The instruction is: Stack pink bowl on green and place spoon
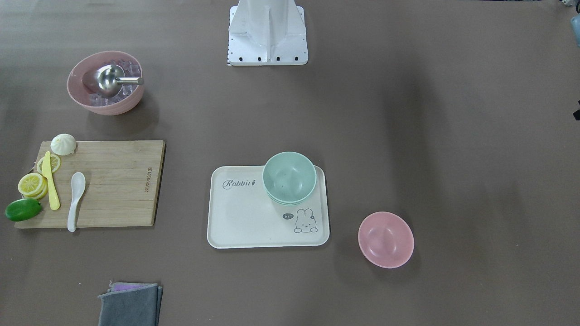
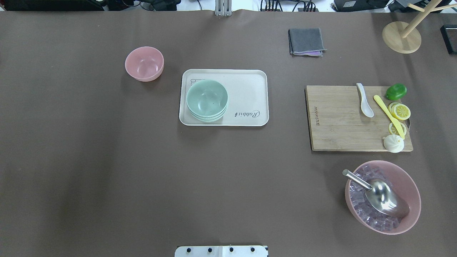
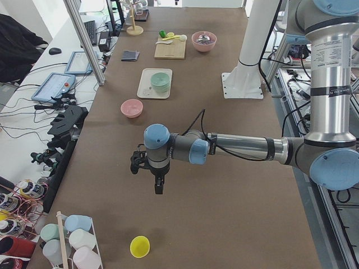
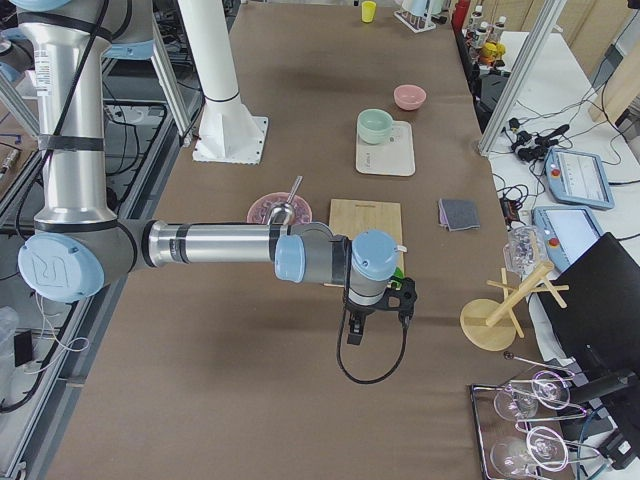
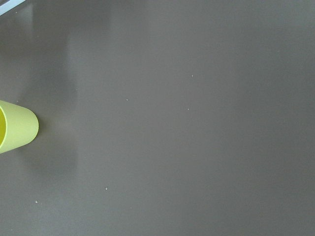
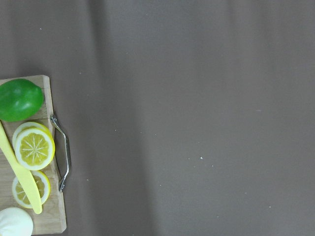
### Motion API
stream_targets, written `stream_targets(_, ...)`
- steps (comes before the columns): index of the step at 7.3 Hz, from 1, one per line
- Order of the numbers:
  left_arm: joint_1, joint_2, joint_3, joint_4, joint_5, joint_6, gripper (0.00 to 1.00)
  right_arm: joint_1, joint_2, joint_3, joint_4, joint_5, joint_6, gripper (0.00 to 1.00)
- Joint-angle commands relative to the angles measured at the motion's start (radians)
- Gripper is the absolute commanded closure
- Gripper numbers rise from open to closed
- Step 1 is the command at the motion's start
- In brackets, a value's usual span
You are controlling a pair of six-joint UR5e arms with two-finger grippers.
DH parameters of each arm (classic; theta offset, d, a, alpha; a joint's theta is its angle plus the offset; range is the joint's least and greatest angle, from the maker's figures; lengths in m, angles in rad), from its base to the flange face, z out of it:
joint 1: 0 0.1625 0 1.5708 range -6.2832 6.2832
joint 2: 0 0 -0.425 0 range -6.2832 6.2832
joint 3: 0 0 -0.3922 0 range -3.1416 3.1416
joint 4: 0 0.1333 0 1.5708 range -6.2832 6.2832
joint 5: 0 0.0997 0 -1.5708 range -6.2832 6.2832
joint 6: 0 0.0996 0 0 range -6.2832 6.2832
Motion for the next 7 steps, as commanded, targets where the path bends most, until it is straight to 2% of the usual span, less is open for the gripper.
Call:
stream_targets(1, 0.001, -0.003, 0.002, 0.0, -0.027, -0.001, 0.02, 0.002, -0.012, 0.015, -0.007, -0.001, 0.001, 0.0)
stream_targets(7, 0.001, -0.004, 0.005, 0.0, -0.026, -0.001, 0.02, 0.001, -0.02, 0.02, -0.007, 0.013, 0.002, 0.0)
